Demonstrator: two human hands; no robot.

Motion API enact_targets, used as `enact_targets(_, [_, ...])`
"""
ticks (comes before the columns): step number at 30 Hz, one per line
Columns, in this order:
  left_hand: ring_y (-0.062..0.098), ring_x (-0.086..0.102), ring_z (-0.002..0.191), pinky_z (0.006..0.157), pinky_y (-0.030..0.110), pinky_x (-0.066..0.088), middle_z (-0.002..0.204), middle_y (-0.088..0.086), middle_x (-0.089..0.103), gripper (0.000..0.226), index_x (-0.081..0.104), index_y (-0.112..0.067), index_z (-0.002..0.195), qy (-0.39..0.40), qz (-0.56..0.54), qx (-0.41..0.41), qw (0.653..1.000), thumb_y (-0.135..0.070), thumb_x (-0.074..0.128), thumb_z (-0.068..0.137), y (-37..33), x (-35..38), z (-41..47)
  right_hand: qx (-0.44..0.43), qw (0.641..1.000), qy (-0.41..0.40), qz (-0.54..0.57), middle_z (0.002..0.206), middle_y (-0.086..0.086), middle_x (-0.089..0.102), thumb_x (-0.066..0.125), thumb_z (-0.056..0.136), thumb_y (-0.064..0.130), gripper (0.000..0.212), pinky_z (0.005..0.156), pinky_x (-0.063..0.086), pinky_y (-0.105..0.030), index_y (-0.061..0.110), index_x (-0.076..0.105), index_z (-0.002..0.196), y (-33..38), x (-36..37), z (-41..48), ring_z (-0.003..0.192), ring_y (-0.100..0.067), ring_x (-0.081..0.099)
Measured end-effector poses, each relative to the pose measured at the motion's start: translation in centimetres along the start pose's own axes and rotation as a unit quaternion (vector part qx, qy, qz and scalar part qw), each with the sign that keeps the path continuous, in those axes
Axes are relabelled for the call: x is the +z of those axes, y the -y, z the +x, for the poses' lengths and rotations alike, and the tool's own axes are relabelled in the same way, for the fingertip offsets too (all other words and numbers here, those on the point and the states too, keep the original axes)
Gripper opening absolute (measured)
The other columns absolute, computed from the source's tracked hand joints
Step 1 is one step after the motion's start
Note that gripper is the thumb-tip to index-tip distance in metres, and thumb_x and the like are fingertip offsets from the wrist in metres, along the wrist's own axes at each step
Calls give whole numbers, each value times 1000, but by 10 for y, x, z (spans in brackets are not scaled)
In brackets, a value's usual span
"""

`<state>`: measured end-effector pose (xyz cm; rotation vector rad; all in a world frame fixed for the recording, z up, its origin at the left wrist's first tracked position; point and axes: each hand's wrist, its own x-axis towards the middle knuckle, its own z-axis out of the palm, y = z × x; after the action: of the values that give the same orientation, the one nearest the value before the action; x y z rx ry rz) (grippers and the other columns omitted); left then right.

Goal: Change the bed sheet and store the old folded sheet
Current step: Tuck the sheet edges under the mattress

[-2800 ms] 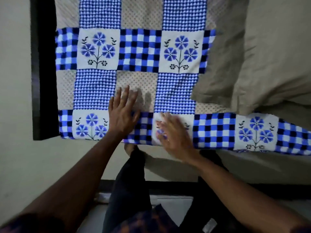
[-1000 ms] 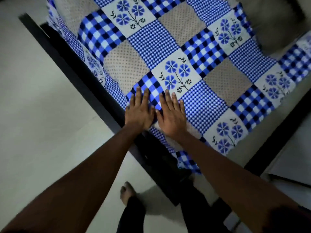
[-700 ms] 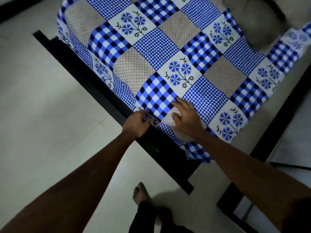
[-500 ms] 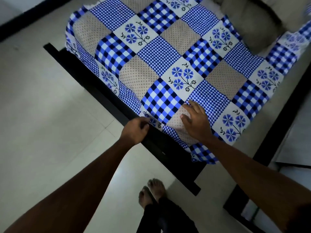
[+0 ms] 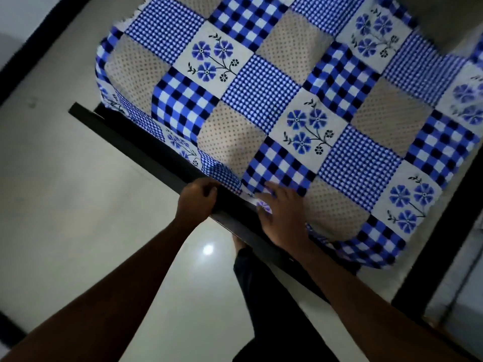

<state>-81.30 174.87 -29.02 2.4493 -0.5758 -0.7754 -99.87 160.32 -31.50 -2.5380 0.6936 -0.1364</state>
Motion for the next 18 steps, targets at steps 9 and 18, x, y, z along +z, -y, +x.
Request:
enact_targets(9, [21, 66, 98, 82, 26, 45, 105, 9, 75, 21, 74, -14, 109, -73, -36, -129, 988, -10, 60, 95, 75, -104, 107, 34, 968, 80, 236, 113, -2, 66, 60, 86, 18, 32, 92, 51, -38, 15, 70, 116, 125, 67, 67, 105, -26, 61])
enact_targets(18, [37, 64, 106, 87, 44, 51, 115, 12, 70, 34, 71, -16, 116, 10, 226, 13, 974, -32, 53, 91, 162, -219, 238, -8, 974, 122, 190, 128, -18, 66, 48, 95, 28, 48, 108, 35, -32, -1, 63, 130, 217, 140, 216, 118, -34, 62])
